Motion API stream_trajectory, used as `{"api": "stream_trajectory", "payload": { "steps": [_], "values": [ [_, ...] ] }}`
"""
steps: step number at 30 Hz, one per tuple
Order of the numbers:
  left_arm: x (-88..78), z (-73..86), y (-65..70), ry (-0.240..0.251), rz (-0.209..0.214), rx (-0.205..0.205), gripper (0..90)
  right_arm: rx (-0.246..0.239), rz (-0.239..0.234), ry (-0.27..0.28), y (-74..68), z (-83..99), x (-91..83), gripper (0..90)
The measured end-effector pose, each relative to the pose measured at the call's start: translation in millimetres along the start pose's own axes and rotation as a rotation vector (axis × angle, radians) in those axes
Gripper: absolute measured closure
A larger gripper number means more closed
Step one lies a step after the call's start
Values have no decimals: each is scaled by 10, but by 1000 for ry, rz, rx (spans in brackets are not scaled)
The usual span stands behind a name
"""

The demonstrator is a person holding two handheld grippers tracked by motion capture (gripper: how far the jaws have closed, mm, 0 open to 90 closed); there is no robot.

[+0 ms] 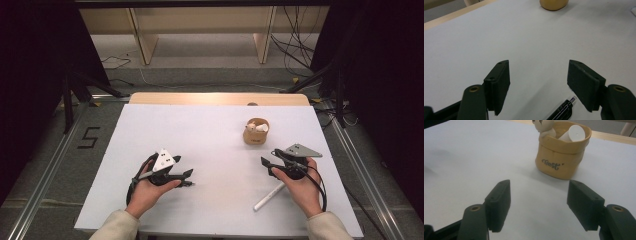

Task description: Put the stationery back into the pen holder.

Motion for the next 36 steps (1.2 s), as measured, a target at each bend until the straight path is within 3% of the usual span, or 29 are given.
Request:
{"api": "stream_trajectory", "payload": {
  "steps": [4, 7, 12, 18, 27, 36],
  "values": [
    [-9, 11, -6, -5, -3, 2, 361, -3, -6, -7, -15, 21, -14, 377],
    [18, 20, 46, -17, 14, -10, 425, -6, -10, -7, -28, 26, -19, 387],
    [94, 23, 210, -72, 17, -24, 705, -9, -12, -7, -33, 27, -10, 402],
    [170, -10, 286, -92, -22, -32, 897, -9, -14, -5, -37, 25, -8, 410],
    [269, 35, 326, -160, -45, -98, 899, -8, -14, -8, -37, 29, -5, 416],
    [330, 96, 369, -220, -64, -100, 899, -9, -8, -17, -28, 39, -4, 396]
  ]
}}
Point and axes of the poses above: each handheld gripper's, and its own axes: x roughly forward along the jaws, z roughly out of its underside, y roughly to its right, the point moved 4 cm from there along x, roughly forward along the jaws, and after that the axes turned 11 degrees about -x, right-handed, at the moved point
